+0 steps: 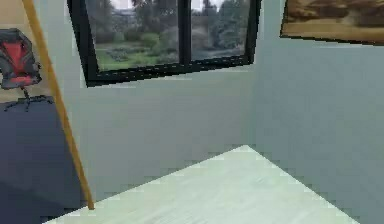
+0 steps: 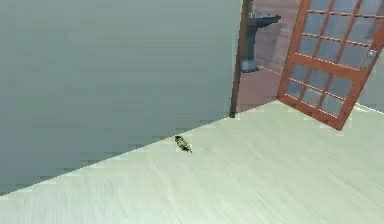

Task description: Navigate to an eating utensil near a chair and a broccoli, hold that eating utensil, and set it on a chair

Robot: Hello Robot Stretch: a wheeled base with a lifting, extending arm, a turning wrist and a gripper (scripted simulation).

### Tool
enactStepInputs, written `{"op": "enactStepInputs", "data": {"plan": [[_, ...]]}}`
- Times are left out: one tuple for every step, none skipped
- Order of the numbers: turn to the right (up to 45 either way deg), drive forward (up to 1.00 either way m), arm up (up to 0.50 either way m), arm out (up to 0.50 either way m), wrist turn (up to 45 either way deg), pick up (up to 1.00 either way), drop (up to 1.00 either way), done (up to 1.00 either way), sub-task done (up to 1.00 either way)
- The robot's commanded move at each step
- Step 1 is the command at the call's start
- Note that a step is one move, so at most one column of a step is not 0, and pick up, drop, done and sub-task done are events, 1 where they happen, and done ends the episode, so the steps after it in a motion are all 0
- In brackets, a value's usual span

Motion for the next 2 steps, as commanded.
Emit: {"op": "enactStepInputs", "data": {"plan": [[-45.0, 0.0, 0.0, 0.0, 0.0, 0.0, 0.0, 0.0, 0.0], [-9.0, 0.0, 0.0, 0.0, 0.0, 0.0, 0.0, 0.0, 0.0]]}}
